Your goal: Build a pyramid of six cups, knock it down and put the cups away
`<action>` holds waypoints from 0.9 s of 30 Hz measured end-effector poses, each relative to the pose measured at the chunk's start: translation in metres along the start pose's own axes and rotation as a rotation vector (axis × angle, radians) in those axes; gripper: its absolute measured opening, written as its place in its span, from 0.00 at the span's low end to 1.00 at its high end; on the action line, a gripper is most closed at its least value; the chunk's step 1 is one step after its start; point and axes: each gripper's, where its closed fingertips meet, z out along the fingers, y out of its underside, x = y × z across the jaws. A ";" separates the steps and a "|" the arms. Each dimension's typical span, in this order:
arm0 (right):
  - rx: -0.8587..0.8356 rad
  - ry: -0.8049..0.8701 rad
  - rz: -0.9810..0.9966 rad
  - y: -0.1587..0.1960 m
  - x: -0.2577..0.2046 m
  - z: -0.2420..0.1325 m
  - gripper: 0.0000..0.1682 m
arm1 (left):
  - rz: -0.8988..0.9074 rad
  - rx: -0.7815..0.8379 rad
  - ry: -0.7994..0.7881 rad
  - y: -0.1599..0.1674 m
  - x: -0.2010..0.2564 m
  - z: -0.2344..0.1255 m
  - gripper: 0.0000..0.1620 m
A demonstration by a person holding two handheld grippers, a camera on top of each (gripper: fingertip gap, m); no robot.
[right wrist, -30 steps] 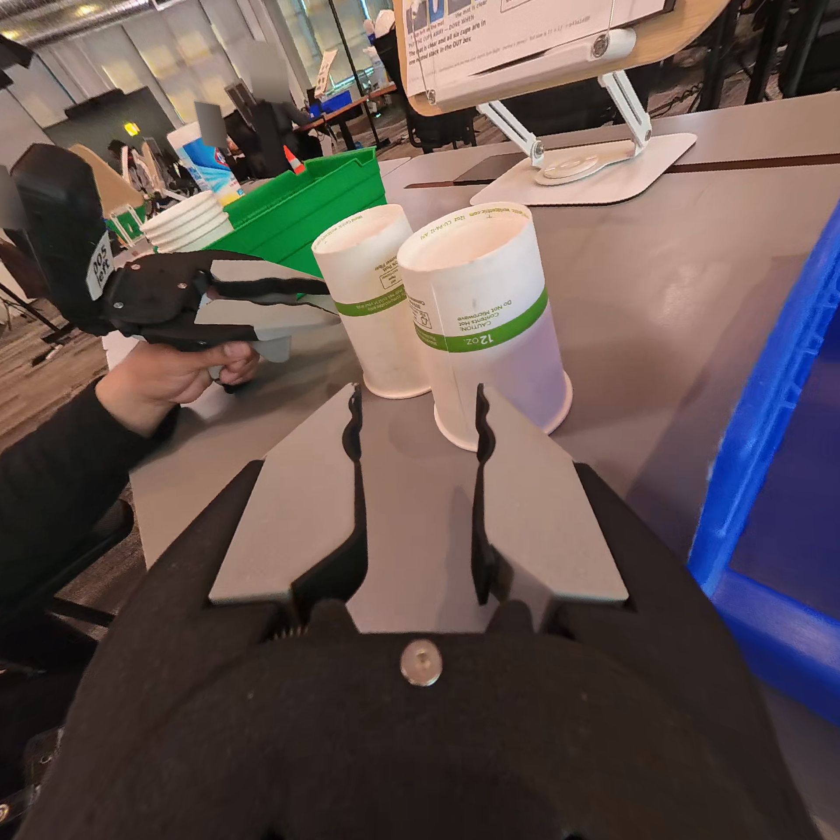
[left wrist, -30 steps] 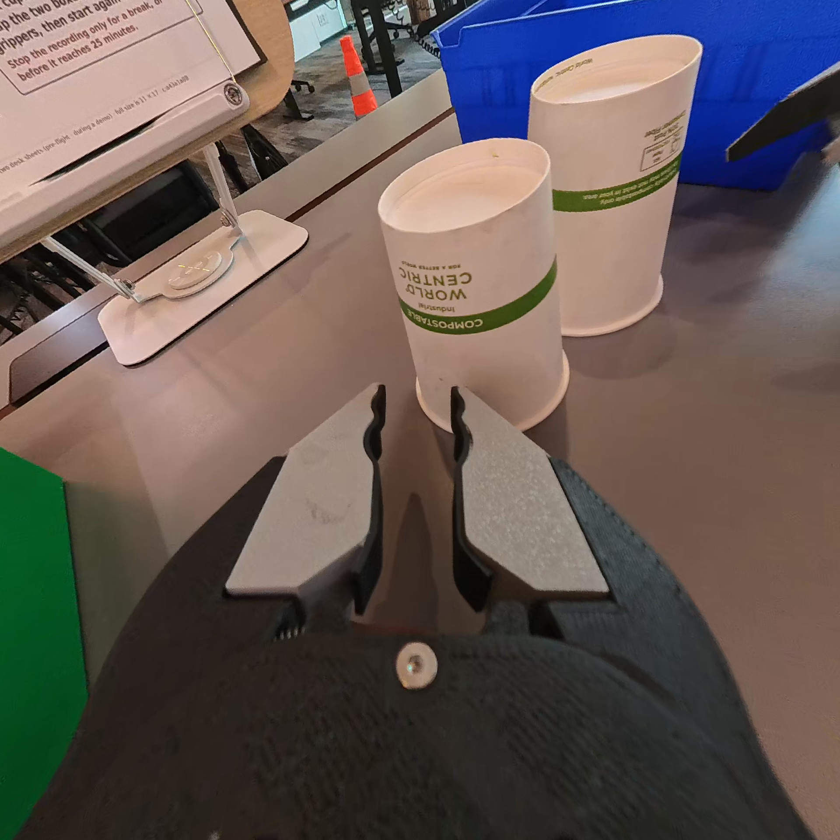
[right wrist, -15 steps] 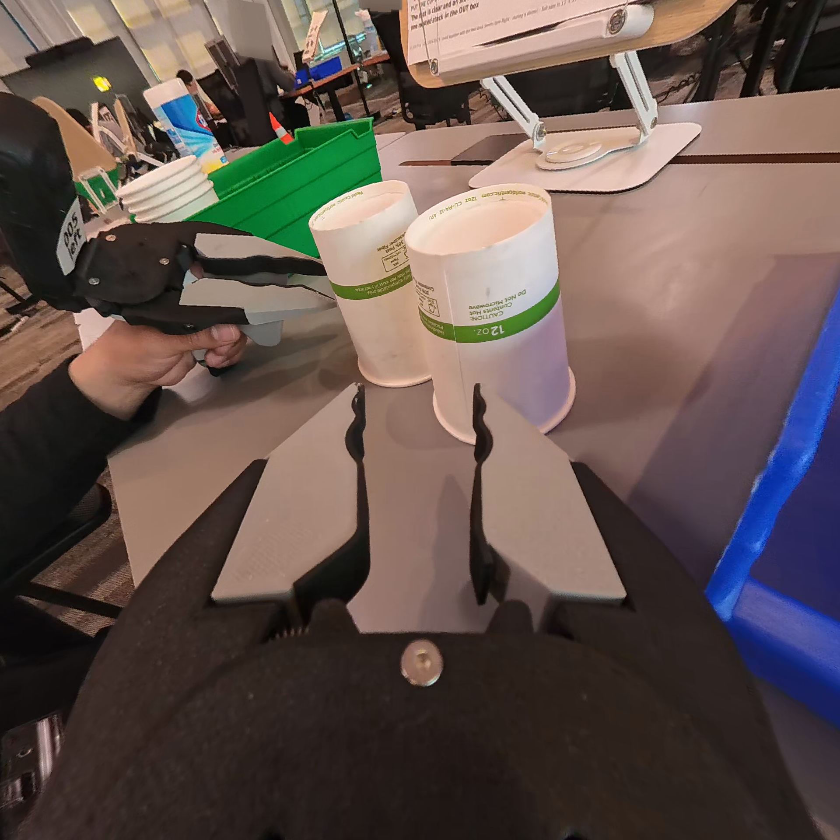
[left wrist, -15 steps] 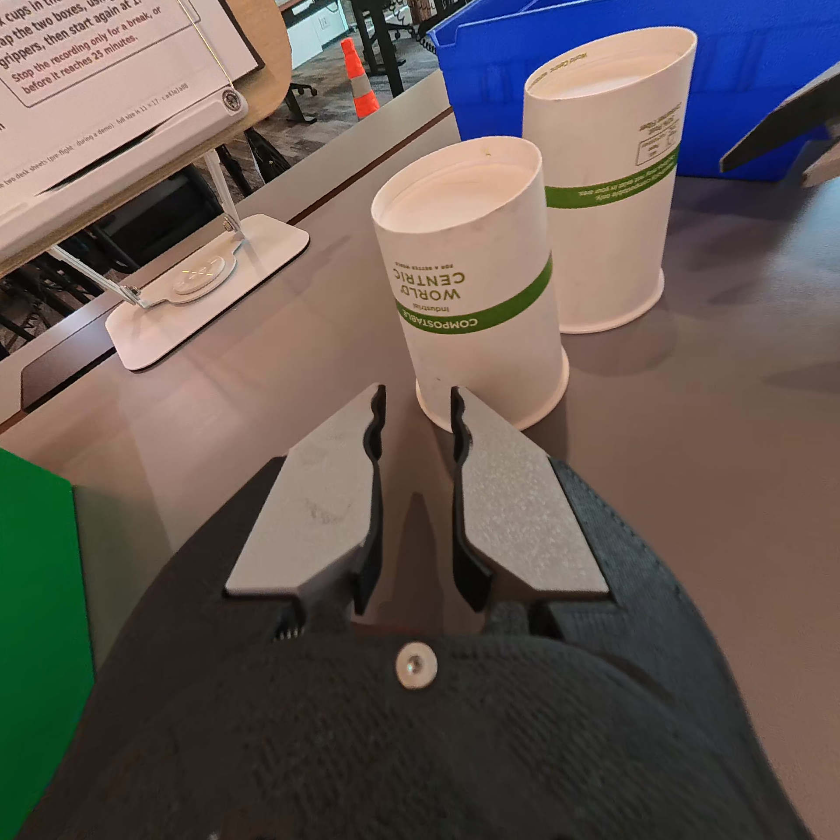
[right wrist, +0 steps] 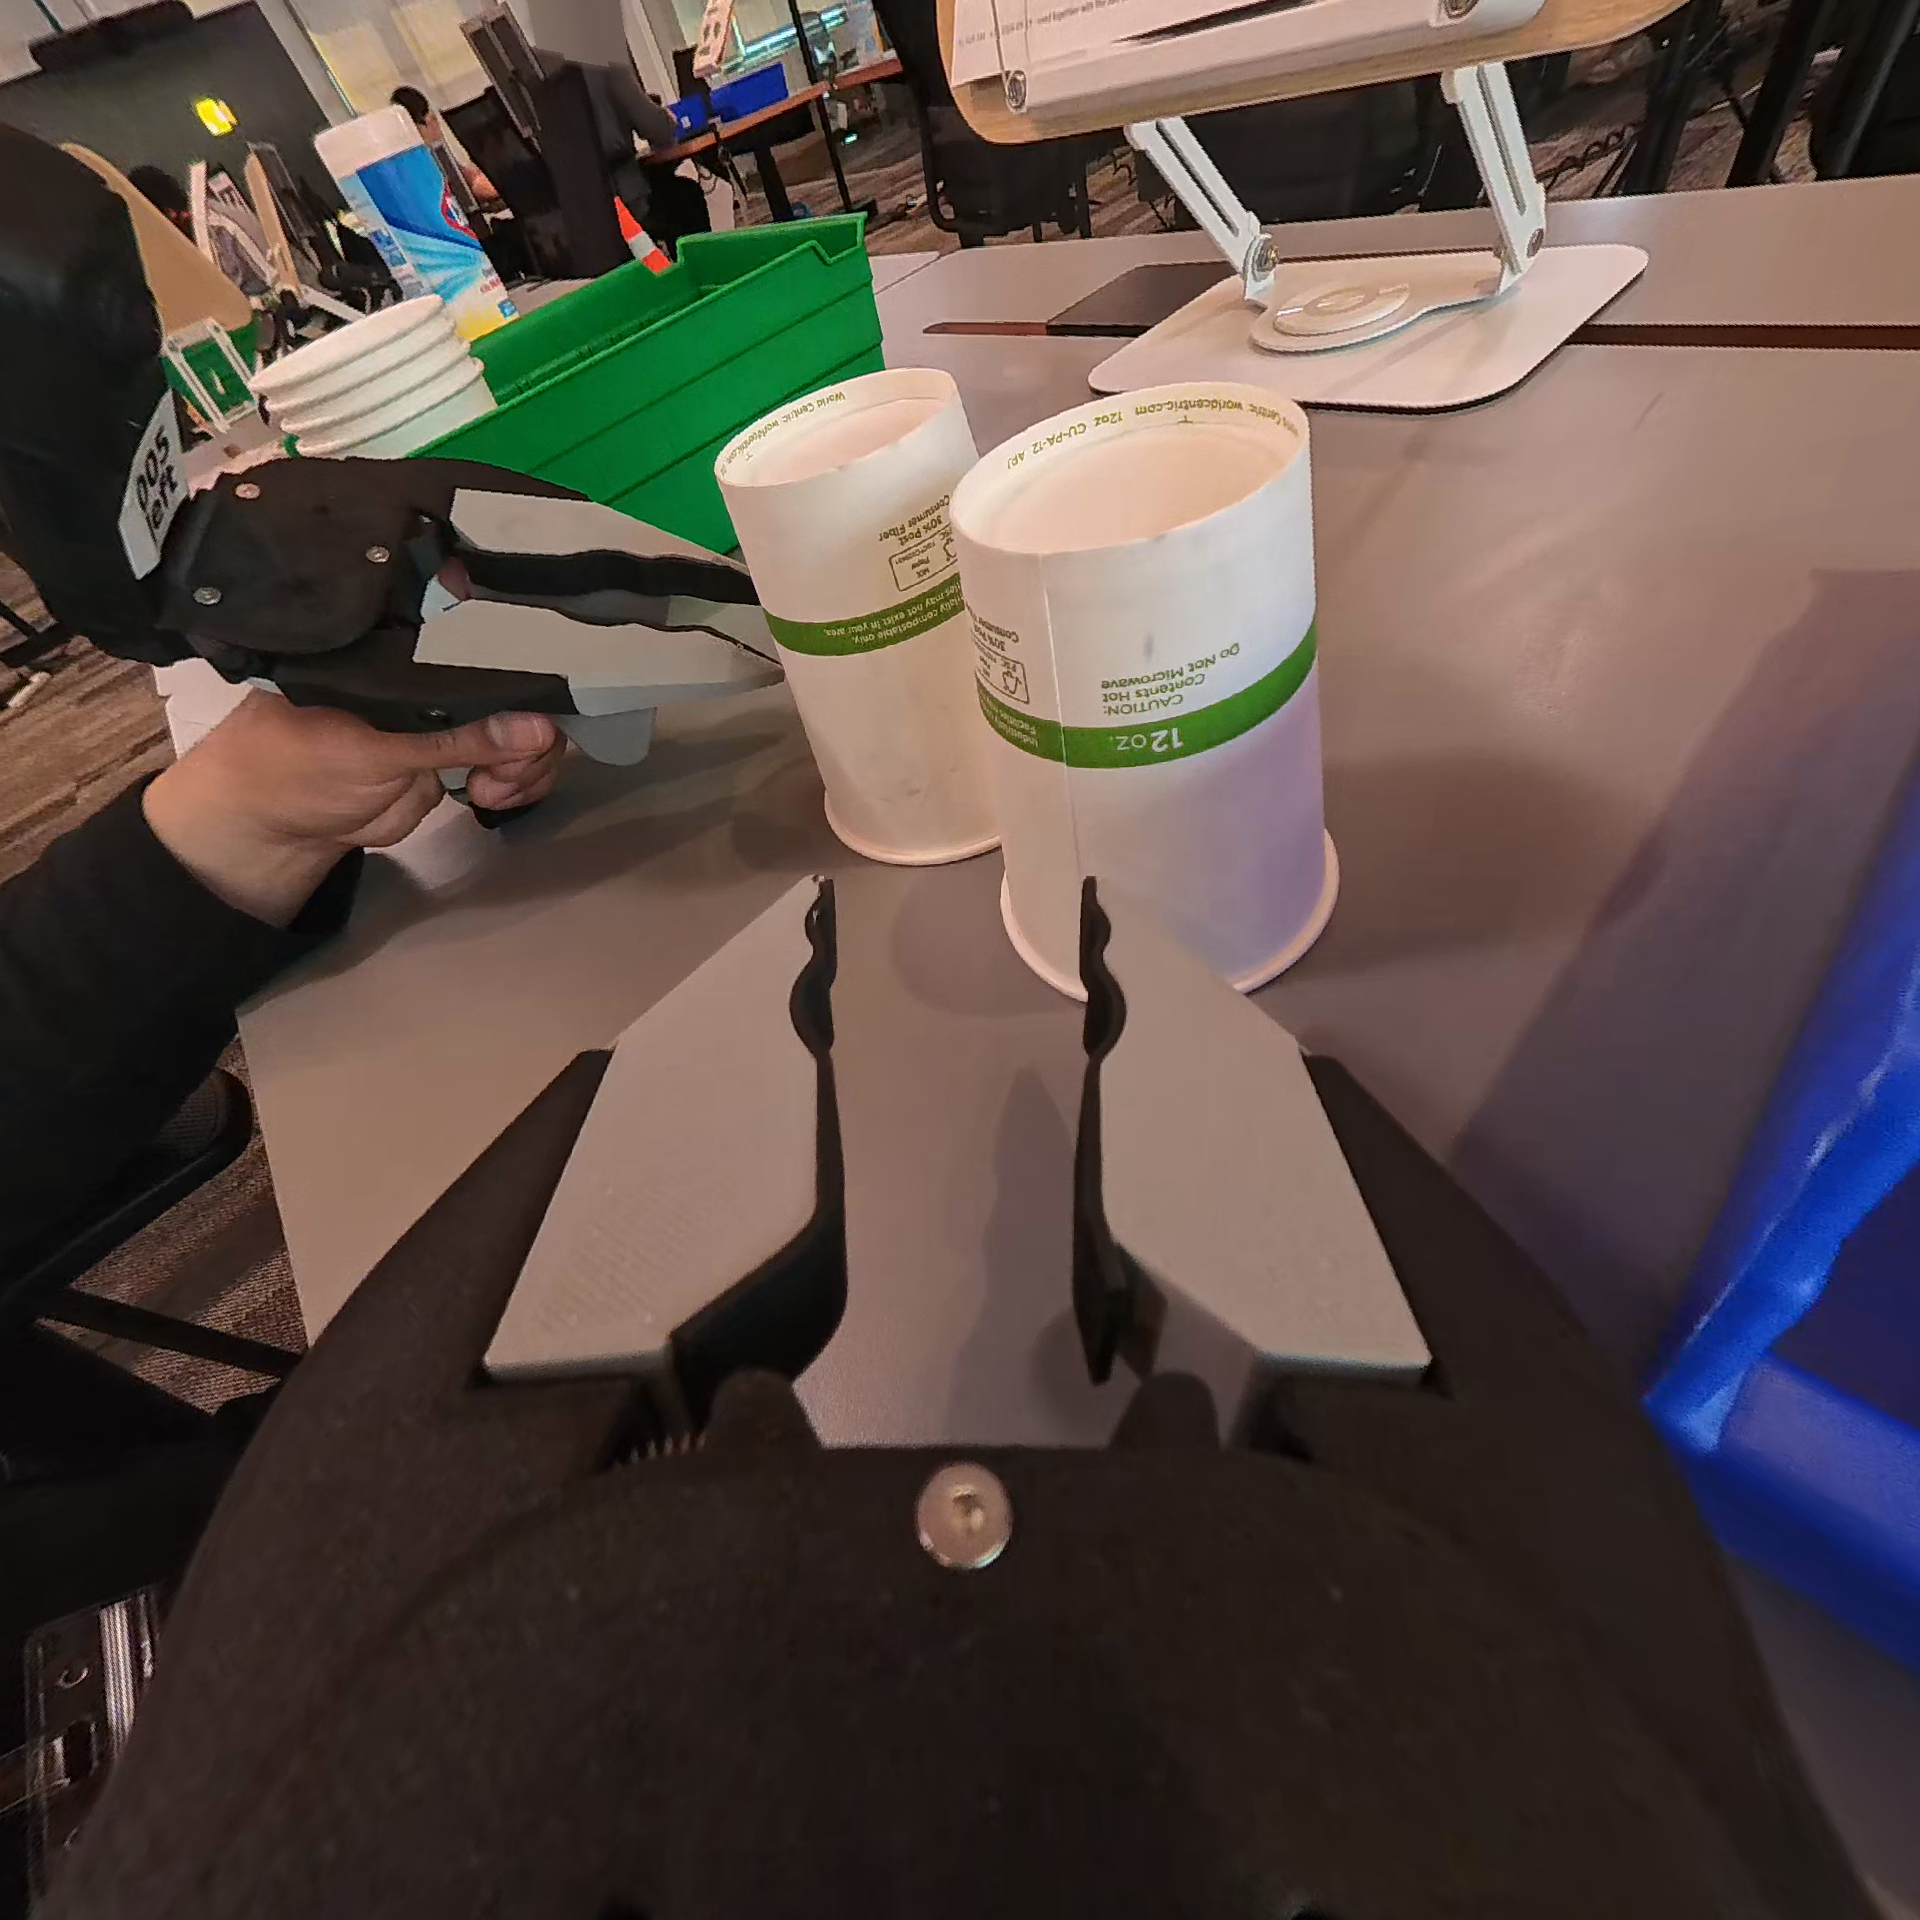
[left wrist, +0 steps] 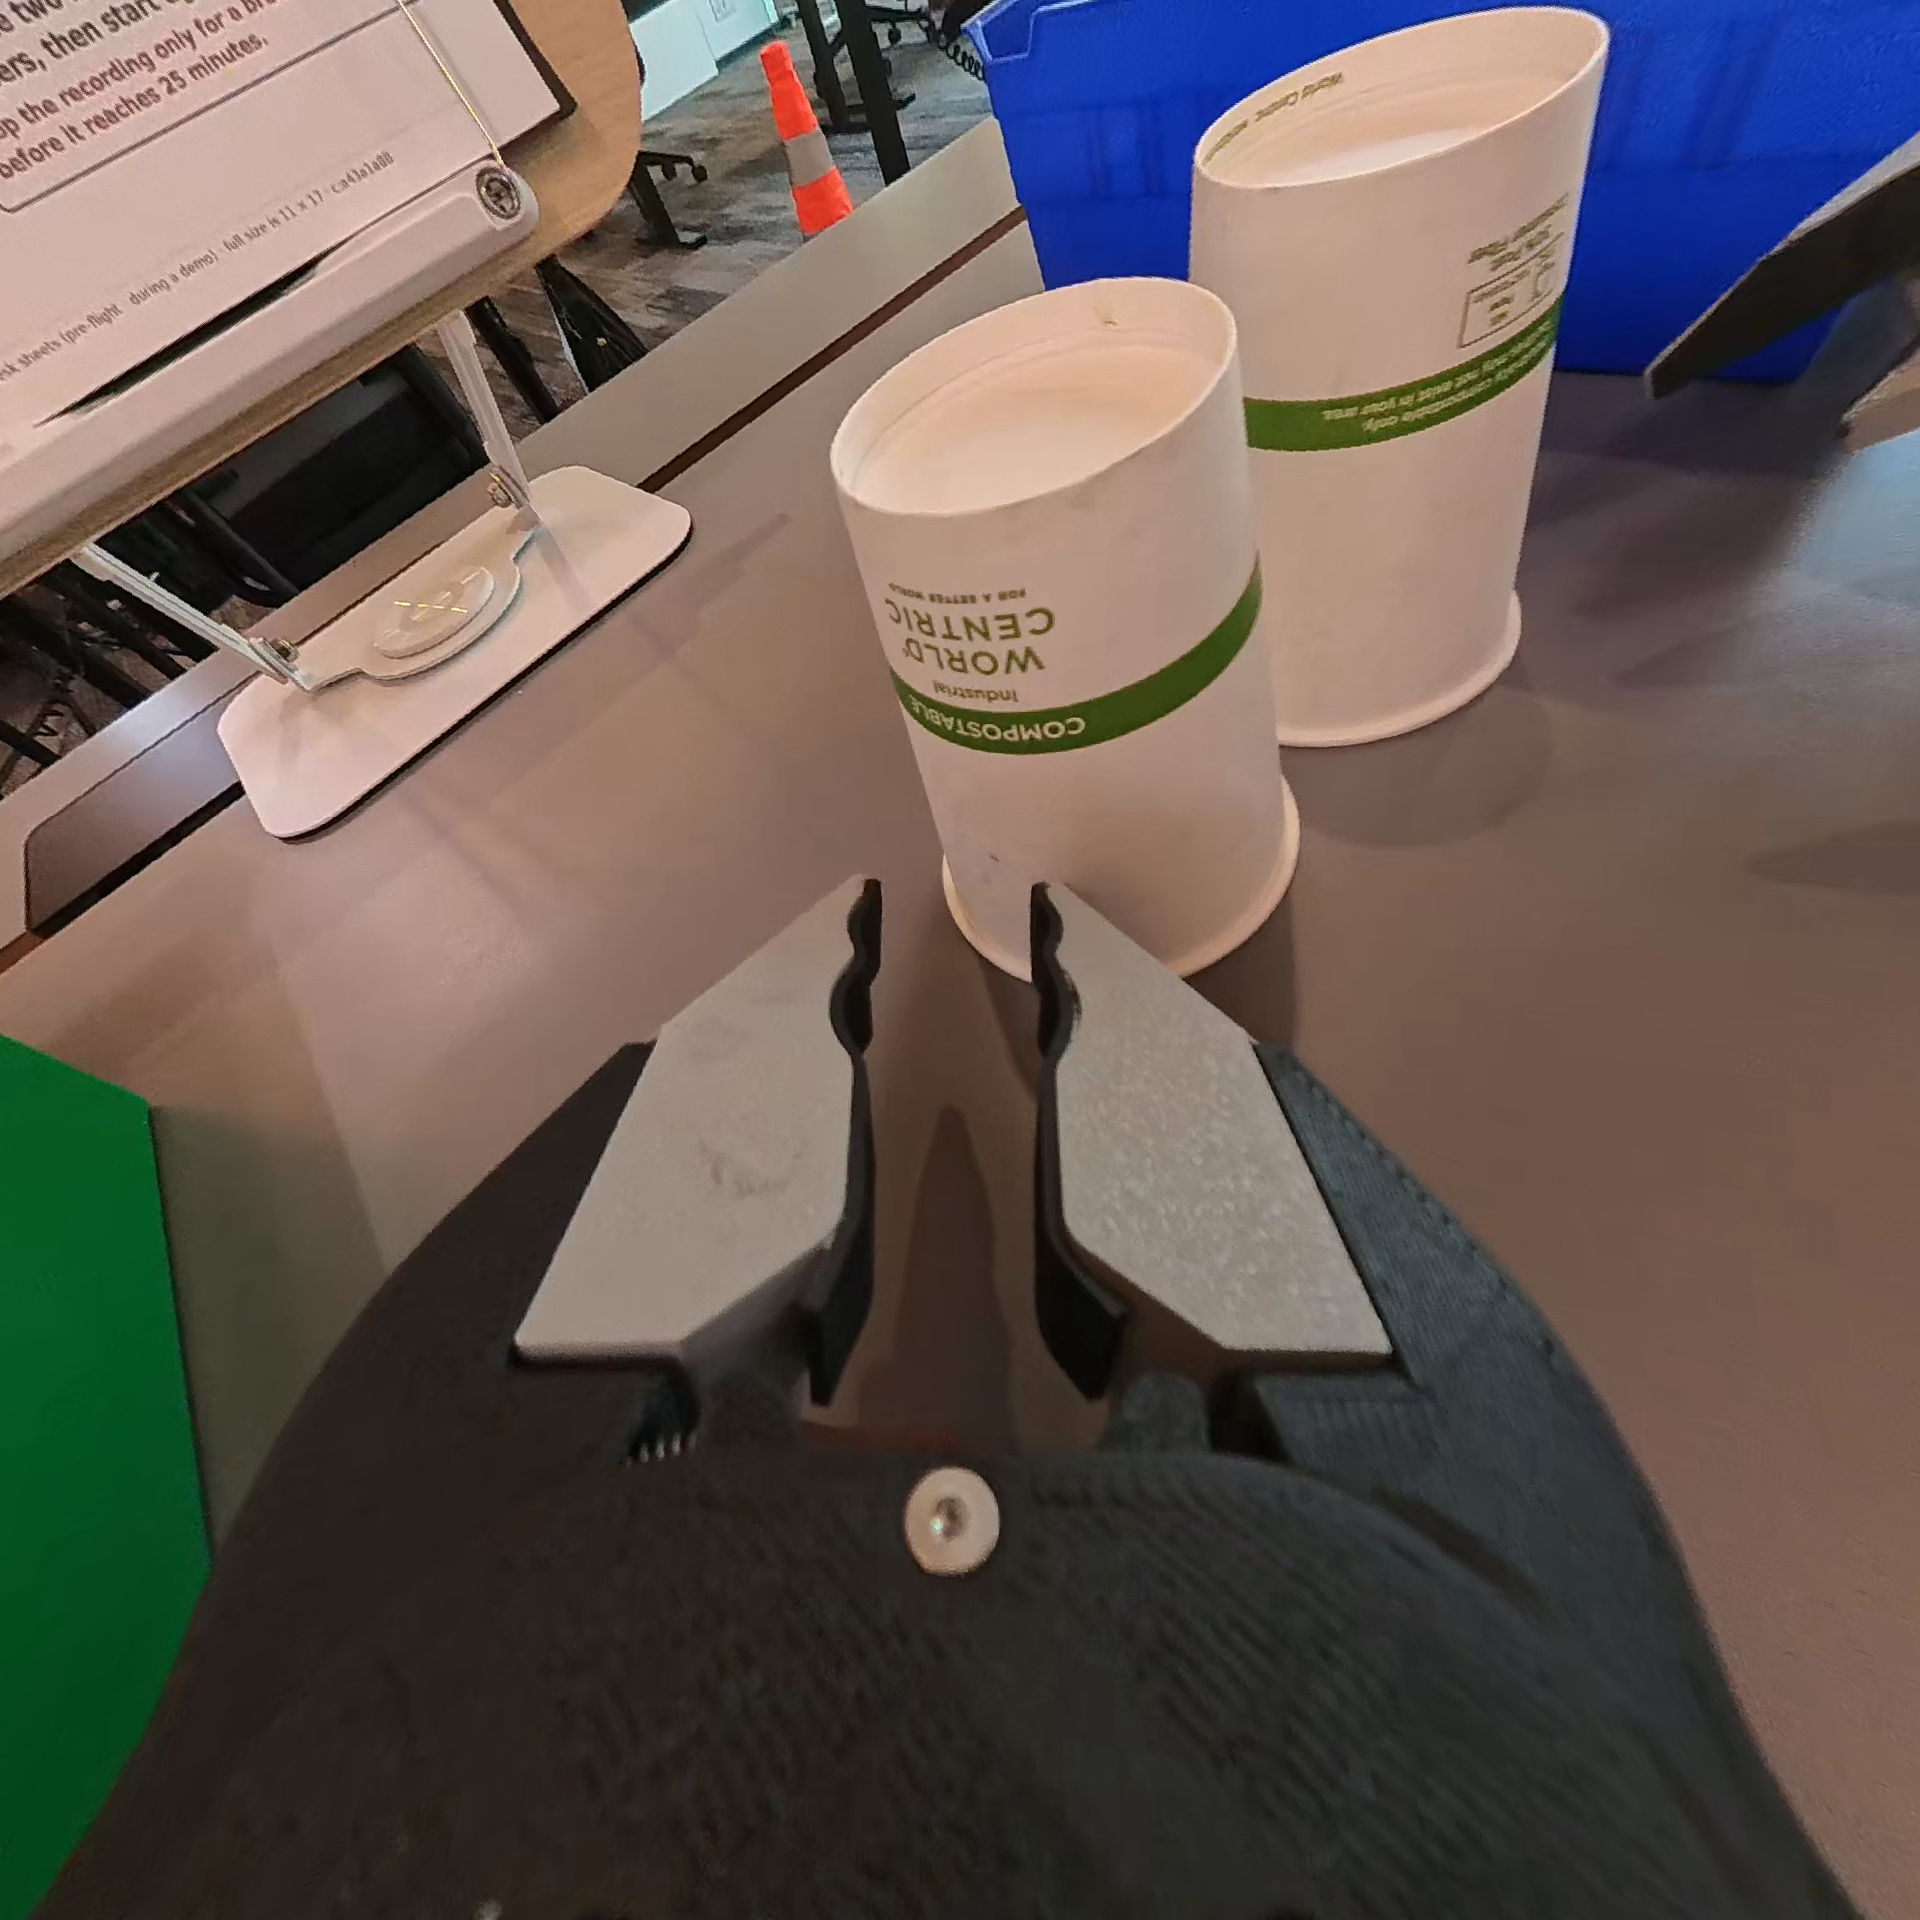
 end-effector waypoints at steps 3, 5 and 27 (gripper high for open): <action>-0.006 -0.005 0.003 0.001 0.000 0.001 0.26 | 0.004 -0.005 0.003 0.001 0.001 0.001 0.16; -0.010 -0.008 0.002 0.001 -0.001 0.001 0.26 | 0.006 -0.010 0.005 0.001 0.001 0.001 0.16; -0.051 -0.042 -0.003 0.009 -0.011 0.003 0.26 | 0.011 -0.020 -0.001 0.001 0.000 0.003 0.16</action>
